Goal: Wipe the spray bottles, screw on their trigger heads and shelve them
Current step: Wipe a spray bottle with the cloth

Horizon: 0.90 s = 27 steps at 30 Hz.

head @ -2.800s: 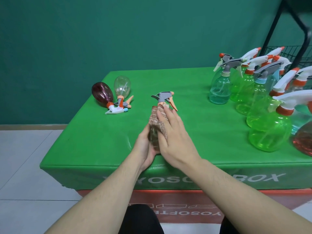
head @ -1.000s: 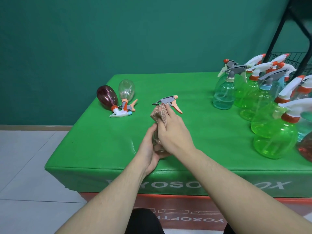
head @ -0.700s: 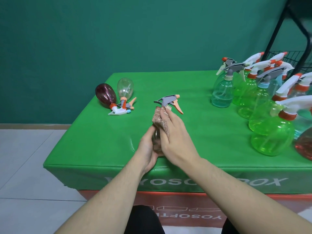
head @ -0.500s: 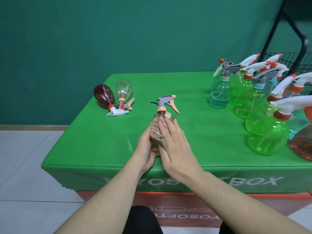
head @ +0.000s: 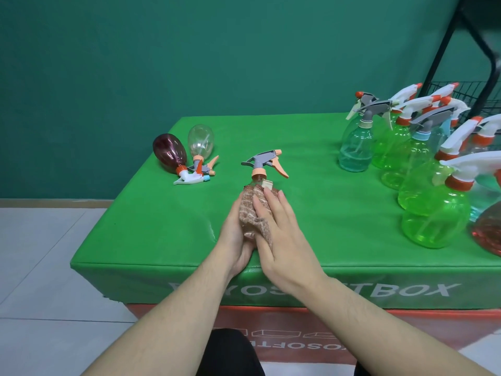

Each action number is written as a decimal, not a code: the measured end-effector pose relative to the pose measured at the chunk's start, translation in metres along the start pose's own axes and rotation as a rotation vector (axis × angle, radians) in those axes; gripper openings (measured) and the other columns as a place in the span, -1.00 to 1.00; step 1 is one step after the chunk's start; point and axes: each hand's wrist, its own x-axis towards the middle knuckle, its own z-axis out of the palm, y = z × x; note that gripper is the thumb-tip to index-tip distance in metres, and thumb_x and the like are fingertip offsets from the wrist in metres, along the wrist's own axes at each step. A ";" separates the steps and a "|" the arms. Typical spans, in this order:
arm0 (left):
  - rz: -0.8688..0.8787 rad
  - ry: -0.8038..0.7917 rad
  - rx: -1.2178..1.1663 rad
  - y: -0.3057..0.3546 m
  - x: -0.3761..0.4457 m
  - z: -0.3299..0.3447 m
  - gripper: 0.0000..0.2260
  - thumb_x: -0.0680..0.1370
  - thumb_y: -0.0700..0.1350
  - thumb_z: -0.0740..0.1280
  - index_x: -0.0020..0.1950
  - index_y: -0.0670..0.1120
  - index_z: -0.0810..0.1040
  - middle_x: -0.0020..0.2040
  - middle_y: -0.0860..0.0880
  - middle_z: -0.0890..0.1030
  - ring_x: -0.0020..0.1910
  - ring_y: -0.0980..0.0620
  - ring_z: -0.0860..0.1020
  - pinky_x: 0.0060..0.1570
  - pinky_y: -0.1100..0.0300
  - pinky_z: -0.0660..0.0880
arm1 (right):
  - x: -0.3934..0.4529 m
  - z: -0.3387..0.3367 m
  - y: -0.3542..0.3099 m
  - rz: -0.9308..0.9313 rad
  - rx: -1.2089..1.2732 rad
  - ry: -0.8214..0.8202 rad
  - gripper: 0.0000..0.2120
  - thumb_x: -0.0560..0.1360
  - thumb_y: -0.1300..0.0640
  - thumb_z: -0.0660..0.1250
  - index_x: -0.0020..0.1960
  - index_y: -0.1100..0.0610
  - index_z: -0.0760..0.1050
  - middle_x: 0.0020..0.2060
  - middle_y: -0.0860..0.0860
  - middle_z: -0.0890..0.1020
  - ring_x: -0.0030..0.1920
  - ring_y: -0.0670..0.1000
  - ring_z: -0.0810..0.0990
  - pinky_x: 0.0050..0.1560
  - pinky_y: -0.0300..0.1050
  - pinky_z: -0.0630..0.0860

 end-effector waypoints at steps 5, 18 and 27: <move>0.018 0.004 0.031 0.001 0.001 -0.001 -0.65 0.73 0.08 0.13 0.25 -0.03 0.64 0.10 -0.07 0.74 0.00 0.03 0.72 -0.16 0.15 0.64 | 0.032 -0.006 0.000 0.107 0.087 0.005 -0.37 0.58 -0.09 -0.11 0.64 0.02 0.10 0.64 -0.06 0.03 0.62 -0.05 -0.11 0.61 -0.11 -0.12; 0.018 0.085 0.070 -0.004 0.001 0.001 -0.64 0.73 0.11 0.12 0.04 0.00 0.66 -0.18 0.00 0.74 -0.27 0.02 0.67 -0.30 0.16 0.55 | 0.053 -0.008 0.000 0.150 0.129 0.026 -0.45 0.64 0.02 0.01 0.62 0.09 0.16 0.62 0.01 0.13 0.60 -0.03 0.07 0.60 -0.09 0.01; 0.066 0.124 0.046 0.001 -0.004 0.007 -0.40 0.54 0.26 0.32 0.42 -0.12 0.53 0.22 -0.15 0.70 0.18 -0.10 0.68 -0.06 0.08 0.66 | -0.002 -0.004 0.013 0.028 0.082 -0.061 -0.36 0.64 -0.13 -0.09 0.66 0.04 -0.12 0.63 -0.06 -0.21 0.62 -0.07 -0.24 0.62 0.05 -0.05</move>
